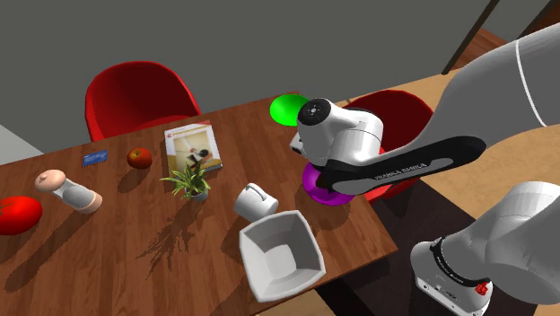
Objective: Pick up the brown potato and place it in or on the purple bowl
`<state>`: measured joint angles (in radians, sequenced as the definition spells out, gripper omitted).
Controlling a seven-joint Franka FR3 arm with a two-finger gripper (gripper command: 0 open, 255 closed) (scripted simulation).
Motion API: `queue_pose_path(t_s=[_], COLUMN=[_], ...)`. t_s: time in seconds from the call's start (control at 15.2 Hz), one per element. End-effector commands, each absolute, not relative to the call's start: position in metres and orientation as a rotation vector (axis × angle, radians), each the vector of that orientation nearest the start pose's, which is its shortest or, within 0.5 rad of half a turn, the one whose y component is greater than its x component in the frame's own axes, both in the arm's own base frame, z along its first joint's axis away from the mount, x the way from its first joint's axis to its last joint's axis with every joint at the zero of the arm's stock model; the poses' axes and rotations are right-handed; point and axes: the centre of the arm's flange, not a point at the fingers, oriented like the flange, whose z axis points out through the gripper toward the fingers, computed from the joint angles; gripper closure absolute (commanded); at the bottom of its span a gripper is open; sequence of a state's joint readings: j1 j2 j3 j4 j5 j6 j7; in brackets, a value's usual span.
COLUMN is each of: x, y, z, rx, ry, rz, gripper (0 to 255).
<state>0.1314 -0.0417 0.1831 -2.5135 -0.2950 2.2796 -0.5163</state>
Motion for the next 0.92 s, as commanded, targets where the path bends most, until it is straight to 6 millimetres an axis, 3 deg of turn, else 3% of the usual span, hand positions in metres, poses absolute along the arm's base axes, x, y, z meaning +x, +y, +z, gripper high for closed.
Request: queue_pose_path(t_s=[0.0,0.2,0.46,0.86], x=[0.42,0.42,0.424,0.424], y=[0.129,0.129,0.142,0.142], z=[0.281,0.281,0.329,0.329], rx=[-2.872,-2.872,-2.872,-2.872], ry=[-1.653,-1.653,-1.653,-1.653], rz=[0.354,0.354,0.354,0.354], gripper=[0,0,0,0])
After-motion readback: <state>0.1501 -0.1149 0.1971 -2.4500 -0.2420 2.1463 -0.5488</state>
